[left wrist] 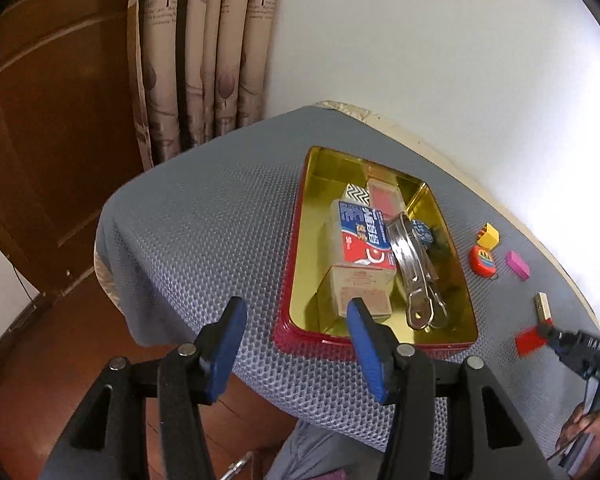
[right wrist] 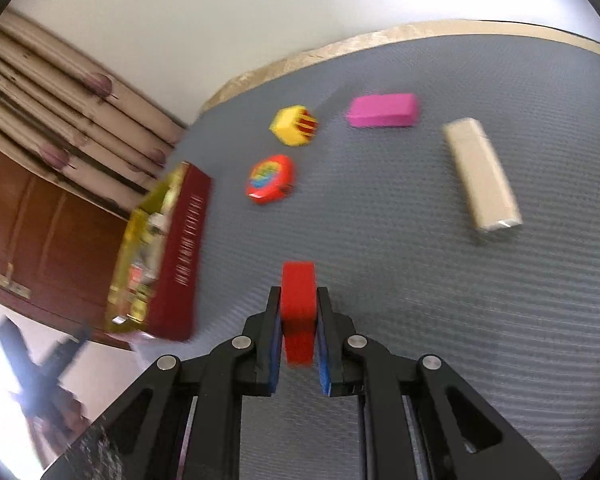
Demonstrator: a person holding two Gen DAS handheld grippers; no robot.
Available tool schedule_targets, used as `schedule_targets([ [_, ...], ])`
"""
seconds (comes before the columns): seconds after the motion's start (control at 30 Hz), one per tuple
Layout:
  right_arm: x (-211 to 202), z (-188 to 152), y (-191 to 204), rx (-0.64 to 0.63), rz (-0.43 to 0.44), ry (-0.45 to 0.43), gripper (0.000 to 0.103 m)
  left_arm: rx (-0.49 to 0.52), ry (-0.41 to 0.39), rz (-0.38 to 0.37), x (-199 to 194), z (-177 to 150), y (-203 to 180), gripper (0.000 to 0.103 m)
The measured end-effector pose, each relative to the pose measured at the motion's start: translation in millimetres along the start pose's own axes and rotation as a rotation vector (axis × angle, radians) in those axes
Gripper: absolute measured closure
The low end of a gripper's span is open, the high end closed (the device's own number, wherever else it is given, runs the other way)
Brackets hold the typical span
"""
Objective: Organize rigid objects
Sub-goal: 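Lower the red block into the gold tray and open the right tool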
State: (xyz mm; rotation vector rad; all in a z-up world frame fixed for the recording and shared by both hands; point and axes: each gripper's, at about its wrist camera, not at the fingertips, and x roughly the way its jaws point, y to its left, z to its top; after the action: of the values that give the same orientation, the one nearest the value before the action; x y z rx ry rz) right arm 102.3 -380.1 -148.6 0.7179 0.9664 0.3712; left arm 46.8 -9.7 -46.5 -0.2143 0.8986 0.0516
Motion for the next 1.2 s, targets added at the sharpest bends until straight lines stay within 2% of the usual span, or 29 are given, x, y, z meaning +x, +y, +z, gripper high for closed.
schedule_targets([
  [0.2,26.0,38.0,75.4,-0.027,0.131,0.047,0.089,-0.071,0.027,-0.030,3.2,0.7,12.3,0.050],
  [0.37,72.3,66.1,153.5,-0.072,0.225,0.116,0.089,-0.106,0.007,-0.012,1.7,3.5,22.4,0.050],
  [0.53,129.4,78.0,213.5,-0.104,0.268,0.208,0.089,-0.137,0.021,-0.012,6.8,5.7,31.6,0.050],
  [0.6,151.5,78.8,231.7,-0.130,0.248,0.237,0.089,-0.146,0.021,-0.012,7.8,6.5,34.1,0.050],
  [0.87,215.3,81.0,243.9,-0.119,0.170,0.308,0.087,-0.075,-0.053,0.019,-4.4,8.1,22.0,0.050],
  [1.0,230.9,82.6,243.3,-0.130,0.133,0.318,0.085,-0.064,-0.041,0.019,-1.3,9.6,20.9,0.049],
  [1.1,234.1,88.3,248.6,-0.169,0.112,0.292,0.072,-0.078,-0.012,0.012,5.1,10.8,24.7,0.049],
  [1.13,233.5,91.1,249.9,-0.180,0.096,0.273,0.063,-0.083,-0.007,0.011,6.3,10.8,25.7,0.049],
  [1.2,226.3,97.0,251.2,-0.203,0.092,0.234,0.061,-0.079,-0.007,0.021,7.1,10.2,25.1,0.049],
])
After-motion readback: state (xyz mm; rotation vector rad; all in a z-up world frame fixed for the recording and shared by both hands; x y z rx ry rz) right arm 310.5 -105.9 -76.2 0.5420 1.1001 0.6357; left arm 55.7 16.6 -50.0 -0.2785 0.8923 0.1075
